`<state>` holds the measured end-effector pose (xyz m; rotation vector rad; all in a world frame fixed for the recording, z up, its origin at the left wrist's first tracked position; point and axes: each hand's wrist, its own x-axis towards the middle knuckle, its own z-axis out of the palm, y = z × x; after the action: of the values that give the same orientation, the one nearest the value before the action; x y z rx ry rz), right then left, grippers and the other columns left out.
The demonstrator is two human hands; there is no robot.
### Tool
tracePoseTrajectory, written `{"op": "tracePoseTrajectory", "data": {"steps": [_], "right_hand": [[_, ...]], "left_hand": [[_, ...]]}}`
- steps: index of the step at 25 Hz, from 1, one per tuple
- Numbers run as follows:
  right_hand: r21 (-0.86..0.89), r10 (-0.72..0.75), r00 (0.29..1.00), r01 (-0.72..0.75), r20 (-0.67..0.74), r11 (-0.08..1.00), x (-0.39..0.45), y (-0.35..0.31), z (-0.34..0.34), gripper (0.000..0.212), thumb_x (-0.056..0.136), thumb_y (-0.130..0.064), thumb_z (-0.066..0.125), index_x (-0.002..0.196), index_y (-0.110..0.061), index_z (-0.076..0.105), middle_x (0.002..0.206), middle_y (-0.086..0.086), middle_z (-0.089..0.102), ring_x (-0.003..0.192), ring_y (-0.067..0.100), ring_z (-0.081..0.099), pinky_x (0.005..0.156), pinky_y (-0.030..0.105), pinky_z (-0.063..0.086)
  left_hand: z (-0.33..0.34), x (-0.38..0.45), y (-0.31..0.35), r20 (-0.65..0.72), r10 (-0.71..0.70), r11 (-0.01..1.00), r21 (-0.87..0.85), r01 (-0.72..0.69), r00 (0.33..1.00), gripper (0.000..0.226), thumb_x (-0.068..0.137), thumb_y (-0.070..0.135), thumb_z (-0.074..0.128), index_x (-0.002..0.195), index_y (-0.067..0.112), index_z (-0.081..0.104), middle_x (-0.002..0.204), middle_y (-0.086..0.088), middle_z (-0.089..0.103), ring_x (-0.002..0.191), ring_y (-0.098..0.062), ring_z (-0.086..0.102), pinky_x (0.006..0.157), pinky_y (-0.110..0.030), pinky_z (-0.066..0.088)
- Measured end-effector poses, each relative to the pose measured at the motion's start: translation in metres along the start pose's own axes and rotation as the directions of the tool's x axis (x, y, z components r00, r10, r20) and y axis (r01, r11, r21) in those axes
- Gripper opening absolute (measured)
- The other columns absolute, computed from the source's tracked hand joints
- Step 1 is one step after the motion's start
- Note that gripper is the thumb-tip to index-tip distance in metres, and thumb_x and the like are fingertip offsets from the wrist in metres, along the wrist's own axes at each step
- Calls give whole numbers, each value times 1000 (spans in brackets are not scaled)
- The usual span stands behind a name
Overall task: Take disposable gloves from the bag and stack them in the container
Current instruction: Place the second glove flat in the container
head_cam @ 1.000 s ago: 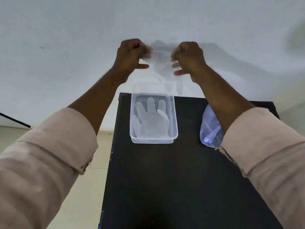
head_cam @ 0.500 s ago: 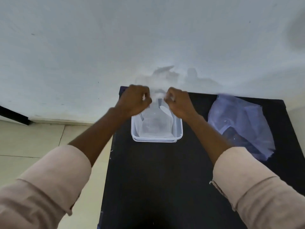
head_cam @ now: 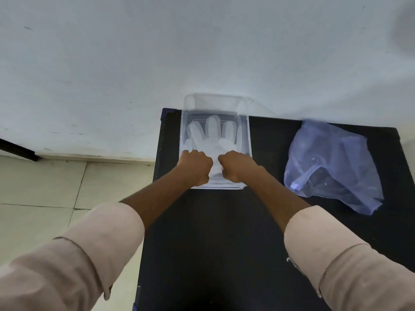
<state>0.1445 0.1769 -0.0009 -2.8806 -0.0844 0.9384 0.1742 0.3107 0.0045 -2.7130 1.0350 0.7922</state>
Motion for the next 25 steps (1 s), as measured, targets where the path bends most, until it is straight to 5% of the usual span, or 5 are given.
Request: {"op": "tracePoseTrajectory", "data": {"steps": [3,7,13,18,25], "right_hand": [[13,-16,988,14,153,1000,0,-4,-8,38,88,-14,63,125,-7,55,119,14,63,91,25,57,80,31,47],[238,6,1000,0,-25,971,1,-3,-23,44,81,-12,71,123,-9,57,120,10,62,99,27,61,90,35,53],[488,61,992,0,-109,873,30,-17,-3,25,93,-7,53,114,-8,66,126,11,65,113,28,61,99,30,44],[413,-105,987,45,124,910,37,-30,14,28,95,-10,51,120,-7,63,132,11,61,117,29,58,99,30,43],[285,23,997,-41,68,958,30,-13,7,23,92,-17,52,106,-7,67,112,12,68,89,23,59,90,36,50]], "left_hand": [[-6,1,-10,41,35,999,-13,-34,999,35,92,33,58,119,11,63,109,-10,68,97,-23,59,96,-39,44],[-24,2,-27,-56,107,994,11,-106,993,45,84,44,67,123,21,63,125,-3,66,122,-24,53,111,-49,31],[-43,-3,-84,-419,-128,824,-550,-139,899,24,85,15,65,108,18,72,114,-7,68,91,-20,58,90,-36,50],[-33,8,-94,-433,-186,766,-626,-145,882,21,82,15,67,102,19,72,108,-5,69,88,-21,61,87,-38,53],[-26,16,-88,-464,-181,713,-669,-209,867,19,82,19,70,101,22,71,109,0,68,89,-11,55,80,-24,43]]}}
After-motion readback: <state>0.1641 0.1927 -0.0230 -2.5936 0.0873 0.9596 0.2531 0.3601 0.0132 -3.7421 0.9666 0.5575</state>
